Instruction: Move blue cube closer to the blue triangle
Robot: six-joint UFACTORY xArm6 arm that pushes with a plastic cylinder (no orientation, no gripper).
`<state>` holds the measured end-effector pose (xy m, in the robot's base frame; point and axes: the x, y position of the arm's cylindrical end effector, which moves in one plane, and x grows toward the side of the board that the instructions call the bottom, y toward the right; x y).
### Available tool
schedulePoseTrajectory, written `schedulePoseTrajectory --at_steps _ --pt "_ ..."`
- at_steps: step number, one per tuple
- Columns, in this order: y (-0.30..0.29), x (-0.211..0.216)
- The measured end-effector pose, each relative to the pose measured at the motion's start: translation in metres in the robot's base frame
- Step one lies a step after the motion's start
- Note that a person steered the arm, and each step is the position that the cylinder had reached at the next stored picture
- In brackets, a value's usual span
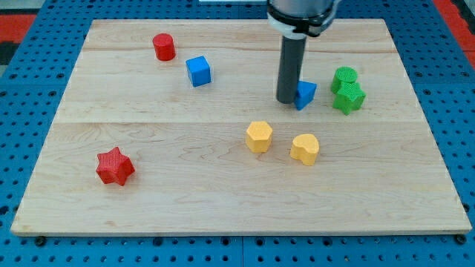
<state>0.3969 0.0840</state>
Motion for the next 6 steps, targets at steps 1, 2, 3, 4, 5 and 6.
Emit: schedulePoseTrajectory --at_steps 1,2,3,4,5,6 --pt "0.006 0.0" --pt "-0.097 0.0" --pt "-0.219 -0.005" --pt "-0.256 -0.042" --pt "-0.215 -0.077" --pt "-0.194 -0.075"
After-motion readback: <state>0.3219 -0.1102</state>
